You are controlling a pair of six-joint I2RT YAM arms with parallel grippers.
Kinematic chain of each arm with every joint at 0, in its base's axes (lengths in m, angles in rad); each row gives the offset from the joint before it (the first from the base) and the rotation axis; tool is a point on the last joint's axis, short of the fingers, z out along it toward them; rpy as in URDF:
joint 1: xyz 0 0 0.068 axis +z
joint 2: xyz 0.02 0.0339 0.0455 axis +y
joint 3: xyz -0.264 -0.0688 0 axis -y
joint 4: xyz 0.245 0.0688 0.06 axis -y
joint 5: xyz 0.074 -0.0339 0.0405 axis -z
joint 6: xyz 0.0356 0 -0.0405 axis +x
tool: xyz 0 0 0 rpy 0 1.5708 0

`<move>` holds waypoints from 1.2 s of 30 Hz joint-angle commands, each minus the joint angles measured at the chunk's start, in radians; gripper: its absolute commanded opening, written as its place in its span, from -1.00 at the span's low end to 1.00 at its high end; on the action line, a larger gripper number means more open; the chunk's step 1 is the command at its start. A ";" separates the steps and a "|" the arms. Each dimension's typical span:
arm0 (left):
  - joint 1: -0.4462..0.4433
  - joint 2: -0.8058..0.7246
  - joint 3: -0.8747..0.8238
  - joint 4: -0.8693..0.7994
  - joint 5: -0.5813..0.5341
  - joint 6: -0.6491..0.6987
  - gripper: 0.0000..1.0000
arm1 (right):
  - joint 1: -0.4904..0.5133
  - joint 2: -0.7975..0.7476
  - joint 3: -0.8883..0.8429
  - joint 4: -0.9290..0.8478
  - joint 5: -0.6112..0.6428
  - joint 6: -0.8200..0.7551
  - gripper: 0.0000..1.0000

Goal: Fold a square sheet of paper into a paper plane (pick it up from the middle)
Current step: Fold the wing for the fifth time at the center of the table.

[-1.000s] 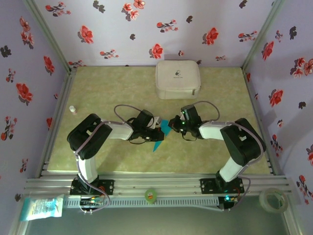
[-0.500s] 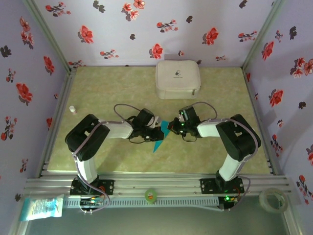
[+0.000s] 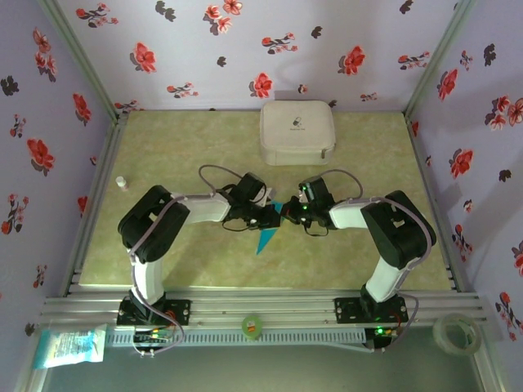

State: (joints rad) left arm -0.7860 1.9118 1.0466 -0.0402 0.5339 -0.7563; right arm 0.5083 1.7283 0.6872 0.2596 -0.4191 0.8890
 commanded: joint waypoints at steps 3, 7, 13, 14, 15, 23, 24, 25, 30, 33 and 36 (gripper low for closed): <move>-0.007 0.005 -0.030 -0.119 -0.026 0.058 -0.78 | -0.008 0.022 -0.023 -0.110 0.071 -0.023 -1.00; -0.015 -0.052 -0.082 -0.176 -0.053 0.083 -0.77 | -0.008 0.024 -0.023 -0.120 0.077 -0.027 -1.00; -0.015 -0.113 -0.179 -0.158 -0.045 0.089 -0.77 | -0.008 0.030 -0.015 -0.131 0.086 -0.027 -1.00; -0.015 -0.120 -0.195 -0.155 -0.046 0.087 -0.77 | -0.008 0.029 -0.016 -0.131 0.087 -0.025 -1.00; -0.015 -0.131 -0.208 -0.152 -0.045 0.087 -0.78 | -0.008 0.029 -0.017 -0.131 0.087 -0.024 -1.00; -0.013 -0.266 -0.184 -0.160 -0.069 0.082 -0.77 | -0.008 0.020 -0.021 -0.132 0.088 -0.018 -1.00; -0.013 -0.277 -0.171 -0.149 -0.067 0.077 -0.78 | -0.008 0.019 -0.024 -0.128 0.088 -0.016 -1.00; -0.013 -0.281 -0.163 -0.131 -0.060 0.065 -0.78 | -0.008 0.018 -0.025 -0.125 0.088 -0.015 -1.00; -0.013 -0.214 -0.095 -0.069 0.020 0.034 -0.80 | -0.008 0.021 -0.025 -0.121 0.087 -0.012 -1.00; -0.016 -0.165 -0.056 -0.070 0.051 0.034 -0.80 | -0.008 0.019 -0.027 -0.118 0.089 -0.009 -1.00; -0.021 -0.112 -0.035 -0.079 0.061 0.036 -0.79 | -0.008 0.020 -0.027 -0.114 0.086 -0.008 -1.00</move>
State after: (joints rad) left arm -0.7948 1.7458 0.9890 -0.1059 0.5533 -0.7082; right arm 0.5087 1.7283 0.6872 0.2565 -0.4164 0.8898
